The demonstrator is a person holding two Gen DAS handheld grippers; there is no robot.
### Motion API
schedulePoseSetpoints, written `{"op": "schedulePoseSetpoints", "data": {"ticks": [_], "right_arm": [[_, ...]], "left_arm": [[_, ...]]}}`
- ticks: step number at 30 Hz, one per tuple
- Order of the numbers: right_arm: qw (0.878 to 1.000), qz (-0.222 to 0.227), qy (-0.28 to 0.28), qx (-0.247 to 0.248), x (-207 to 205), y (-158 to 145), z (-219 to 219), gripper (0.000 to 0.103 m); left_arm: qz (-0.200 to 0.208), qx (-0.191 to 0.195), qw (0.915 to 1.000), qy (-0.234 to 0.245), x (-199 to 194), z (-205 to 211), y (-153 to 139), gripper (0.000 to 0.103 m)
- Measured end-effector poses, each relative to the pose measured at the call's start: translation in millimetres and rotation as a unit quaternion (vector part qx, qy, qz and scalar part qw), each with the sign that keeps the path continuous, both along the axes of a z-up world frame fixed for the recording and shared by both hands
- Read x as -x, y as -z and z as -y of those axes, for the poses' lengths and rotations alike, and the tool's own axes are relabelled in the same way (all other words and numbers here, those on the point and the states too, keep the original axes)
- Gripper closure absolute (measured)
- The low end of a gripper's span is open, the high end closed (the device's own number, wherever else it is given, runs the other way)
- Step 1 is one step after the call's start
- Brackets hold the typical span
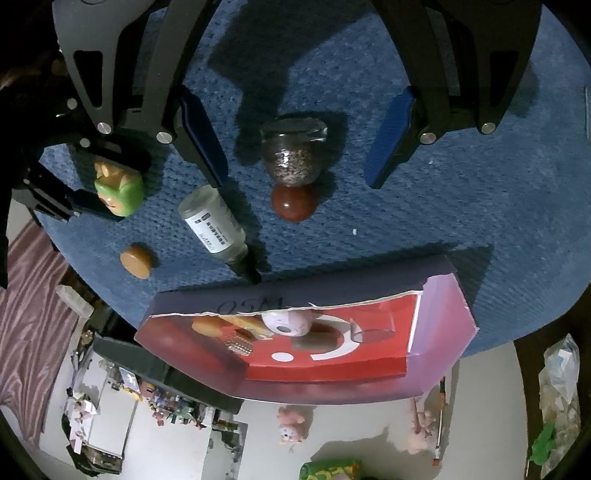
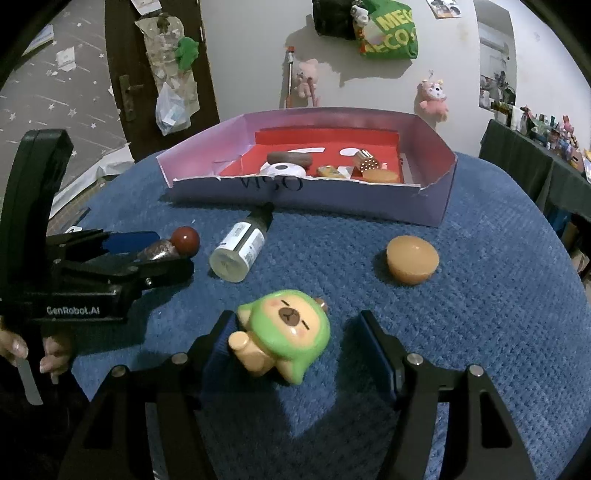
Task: Organize rigid objects
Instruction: 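Lift the nail-polish bottle and green figurine and carry them into the pink box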
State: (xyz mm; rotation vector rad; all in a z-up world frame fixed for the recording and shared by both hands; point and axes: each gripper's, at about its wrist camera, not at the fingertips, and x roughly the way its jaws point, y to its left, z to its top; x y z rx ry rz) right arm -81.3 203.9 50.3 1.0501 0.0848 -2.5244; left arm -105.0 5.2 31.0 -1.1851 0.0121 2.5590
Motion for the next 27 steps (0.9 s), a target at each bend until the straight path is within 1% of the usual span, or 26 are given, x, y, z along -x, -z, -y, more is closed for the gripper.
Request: {"op": "schedulePoseSetpoints", "data": {"ticks": [1,2,3,4,5,6,9,13,19,23,25,27], "right_arm": [[1.000,-0.001,-0.001,0.000,-0.3,-0.1,0.1,0.034],[1.000,-0.001,-0.001,0.000,-0.5,0.0,0.1,0.035],[1.000,-0.002,-0.002,0.000,-0.5,0.4,0.3,0.041],[1.000,-0.002,-0.006,0.002,-1.0,0.6,0.6,0.044],[1.000,-0.002,-0.012,0.008,-1.9,0.3,1.1,0.051],[1.000,0.000,-0.016,0.010,-2.0,0.7,2.1,0.052],[1.000,-0.008,-0.018,0.000,-4.1,0.9,4.9,0.052],[1.000,-0.009,-0.015,0.010,-4.2,0.5,2.2,0.053],[1.000,-0.016,-0.013,0.013,-5.0,-3.2,1.5,0.053],[0.999,-0.022,-0.015,0.020,-3.1,-11.5,0.9,0.053],[0.999,-0.028,-0.016,0.024,-0.1,-18.4,0.8,0.053],[0.999,-0.032,-0.022,0.031,7.0,-29.4,1.8,0.053]], "left_arm": [[0.004,-0.002,1.0000,0.004,1.1,-1.3,1.3,0.050],[0.000,0.006,1.0000,0.000,0.9,-2.8,1.3,0.060],[-0.004,0.014,0.9999,-0.001,1.0,-4.2,1.5,0.066],[-0.005,0.015,0.9999,0.000,0.8,-4.9,1.6,0.069],[-0.004,0.011,0.9999,0.001,0.5,-4.3,1.6,0.073],[-0.003,0.006,1.0000,0.001,0.5,-3.2,1.4,0.074],[-0.003,0.000,1.0000,-0.001,-1.0,-1.3,0.9,0.074],[-0.005,0.000,1.0000,0.005,-2.9,-2.3,0.5,0.074],[-0.010,-0.007,0.9999,0.002,-3.4,0.2,-6.0,0.074],[-0.019,-0.019,0.9996,0.000,-2.9,3.8,-19.6,0.074],[-0.020,-0.034,0.9992,0.005,1.3,5.8,-31.2,0.074],[-0.029,-0.041,0.9987,0.007,8.2,6.9,-47.0,0.074]]}}
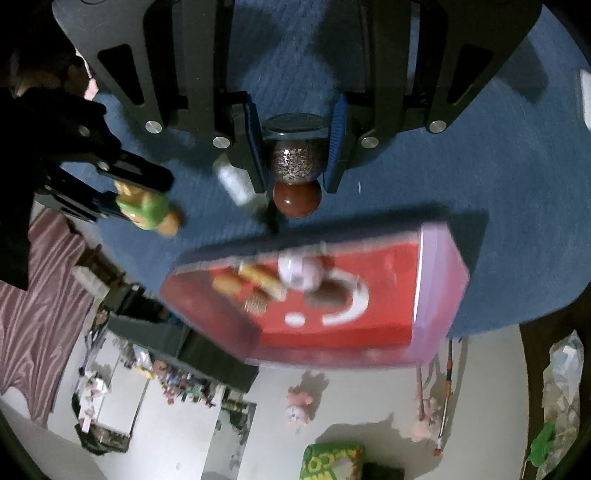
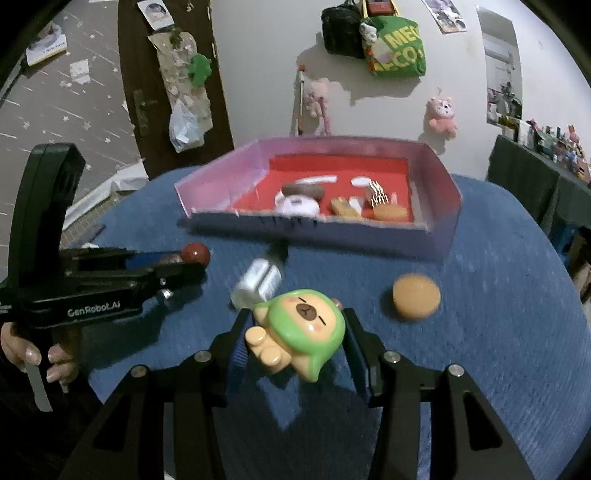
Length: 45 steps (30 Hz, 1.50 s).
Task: Organize rigid objects
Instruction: 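Lift the nail-polish bottle and green figurine and carry them into the pink box, then lower the bottle and figurine onto the liner and open both grippers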
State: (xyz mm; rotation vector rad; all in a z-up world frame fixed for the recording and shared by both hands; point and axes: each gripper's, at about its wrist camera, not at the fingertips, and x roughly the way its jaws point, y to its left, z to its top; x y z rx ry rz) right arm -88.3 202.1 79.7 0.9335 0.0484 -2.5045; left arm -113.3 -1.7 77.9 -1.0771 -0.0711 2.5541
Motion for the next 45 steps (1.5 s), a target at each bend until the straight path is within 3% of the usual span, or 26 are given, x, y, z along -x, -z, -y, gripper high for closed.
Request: {"op": "schedulePoseSetpoints", "data": {"ticks": [5,10,15,22,30,45], "right_arm": [[1.000,-0.017,-0.024,0.006,39.5,-39.7,5.9,0.053],[0.999,0.019,-0.035,-0.014,127.9,-64.8,20.1,0.053],[0.994,0.078,-0.030,-0.075,213.9,-53.2,42.5,0.053],[0.981,0.157,-0.035,-0.108,275.1,-24.4,58.7,0.053],[0.971,0.163,-0.033,-0.172,287.7,-4.6,70.7,0.052],[0.968,0.172,-0.034,-0.179,282.5,6.4,72.0,0.052]], "left_arm": [[-0.016,0.006,0.9998,0.006,54.0,0.8,-40.9,0.074],[0.029,0.053,0.9982,0.005,136.4,-2.7,-42.8,0.074],[0.083,0.092,0.9923,0.004,198.6,-1.7,-22.3,0.074],[0.122,0.128,0.9841,0.014,222.8,-3.0,5.1,0.074],[0.138,0.149,0.9789,0.012,227.4,-3.6,23.9,0.074],[0.151,0.158,0.9758,0.004,222.9,-3.6,31.0,0.074]]}}
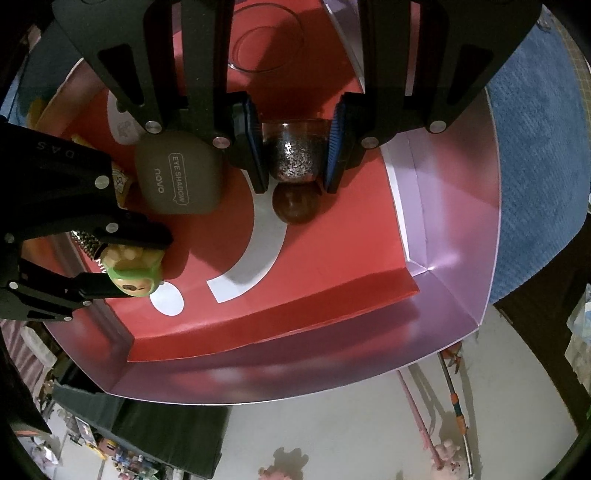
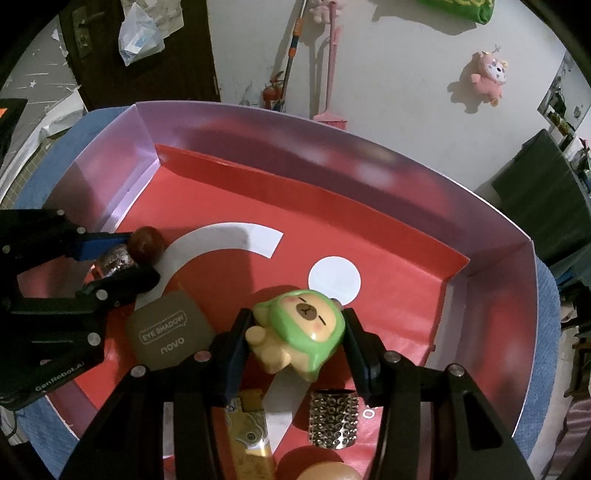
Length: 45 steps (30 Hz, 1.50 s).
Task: Organize rigid objects
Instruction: 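Lower the bottle and figurine onto the liner and open both grippers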
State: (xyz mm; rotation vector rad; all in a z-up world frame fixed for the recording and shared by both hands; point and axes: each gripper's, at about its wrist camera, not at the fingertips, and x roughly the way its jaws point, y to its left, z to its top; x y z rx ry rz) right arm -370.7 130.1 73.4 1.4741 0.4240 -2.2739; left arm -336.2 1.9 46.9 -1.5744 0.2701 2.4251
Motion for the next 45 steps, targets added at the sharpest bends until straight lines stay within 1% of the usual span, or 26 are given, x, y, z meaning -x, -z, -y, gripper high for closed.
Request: {"op": "schedulePoseSetpoints", "data": {"ticks": [11,13,16,21,26,31,33,35,40,41,43,44,45], "right_arm": [[1.000,0.002,-0.004,0.000,0.2,0.0,-1.7,0.052],[1.000,0.002,-0.005,0.002,-0.3,-0.1,-1.2,0.051],[1.000,0.001,-0.007,0.000,-0.4,0.0,-1.8,0.046],[1.000,-0.003,-0.008,0.000,-2.9,-3.1,-3.8,0.045],[1.000,-0.012,-0.016,0.011,-7.8,-12.3,-5.0,0.045],[0.999,-0.017,-0.040,0.022,-14.2,-23.2,-0.5,0.039],[0.998,-0.019,-0.051,0.019,-17.8,-25.5,2.7,0.035],[0.998,-0.021,-0.059,0.015,-21.9,-26.6,5.6,0.034],[0.997,-0.020,-0.070,0.011,-28.4,-30.1,7.9,0.033],[0.997,-0.021,-0.072,0.007,-30.0,-30.2,8.8,0.032],[0.997,-0.024,-0.075,0.001,-34.0,-30.0,10.3,0.030],[0.997,-0.025,-0.076,-0.001,-36.9,-30.3,11.5,0.029],[0.997,-0.026,-0.077,-0.002,-38.1,-30.2,11.6,0.029]], "left_arm": [[0.003,0.002,1.0000,0.001,-8.4,-2.6,-1.3,0.074],[0.006,0.000,1.0000,0.000,-9.0,-2.7,-2.6,0.074],[0.006,-0.001,1.0000,-0.002,-10.7,-3.8,-3.7,0.074],[0.000,0.002,1.0000,0.000,-16.7,-6.7,-7.1,0.074],[-0.002,0.002,1.0000,0.000,-19.0,-6.3,-10.4,0.074],[-0.005,-0.002,1.0000,-0.001,-22.9,-6.2,-13.2,0.073],[-0.006,-0.003,1.0000,-0.002,-25.8,-6.8,-12.7,0.073],[-0.007,-0.003,1.0000,-0.003,-34.6,-13.4,-18.4,0.073],[-0.011,-0.005,0.9999,-0.002,-37.3,-13.2,-22.7,0.073],[-0.011,-0.006,0.9999,-0.002,-29.1,-7.6,-20.4,0.073],[-0.013,-0.006,0.9999,0.000,-32.0,-8.3,-21.4,0.073],[-0.013,-0.006,0.9999,0.000,-18.5,-0.3,-17.9,0.073],[-0.013,-0.006,0.9999,0.000,-18.9,-0.2,-18.5,0.073]]}}
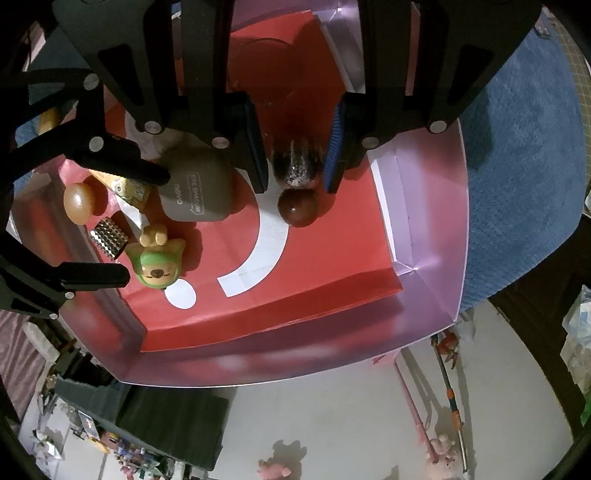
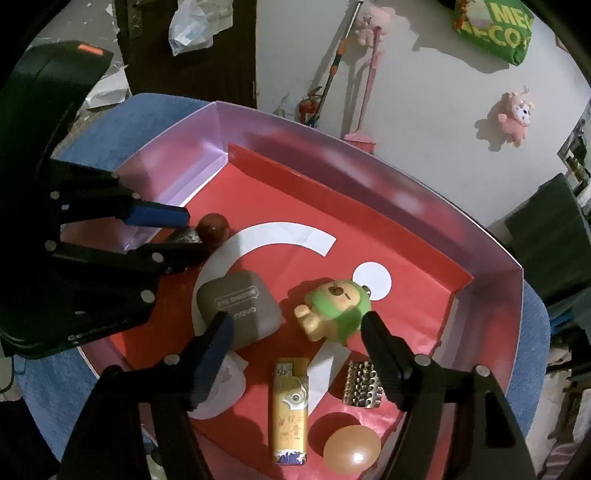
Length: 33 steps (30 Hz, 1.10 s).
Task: Organize rigid objects
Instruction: 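Lower the bottle and figurine onto the liner and open both grippers, then withdraw both grippers from the box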
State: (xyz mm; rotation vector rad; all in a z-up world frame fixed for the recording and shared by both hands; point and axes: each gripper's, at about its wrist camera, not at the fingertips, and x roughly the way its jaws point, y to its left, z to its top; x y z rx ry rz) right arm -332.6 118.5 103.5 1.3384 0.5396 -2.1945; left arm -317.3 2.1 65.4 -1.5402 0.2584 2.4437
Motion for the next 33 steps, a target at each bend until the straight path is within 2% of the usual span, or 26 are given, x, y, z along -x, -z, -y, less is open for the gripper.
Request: {"op": "schedulePoseSetpoints", "data": {"ticks": [21,24,29,32,33], "right_arm": [[0.999,-0.010,-0.014,-0.043,-11.7,1.1,14.5,0.027],[0.999,-0.010,-0.012,-0.034,-12.5,-1.0,14.1,0.027],[1.000,-0.023,0.000,-0.016,-22.9,-12.2,4.9,0.027],[0.999,-0.041,0.015,-0.003,-37.4,-23.3,-5.1,0.022],[0.999,-0.045,0.017,0.002,-42.5,-27.2,-7.7,0.020]], "left_arm": [[-0.005,-0.019,0.9998,0.000,-4.2,9.8,-9.5,0.073],[-0.007,-0.027,0.9996,-0.002,-12.6,12.9,-14.9,0.073],[-0.036,-0.041,0.9985,-0.004,-36.2,14.1,-31.6,0.073],[-0.057,-0.051,0.9971,-0.003,-57.6,13.7,-43.7,0.073],[-0.063,-0.054,0.9965,-0.004,-63.9,14.0,-46.4,0.066]]}}
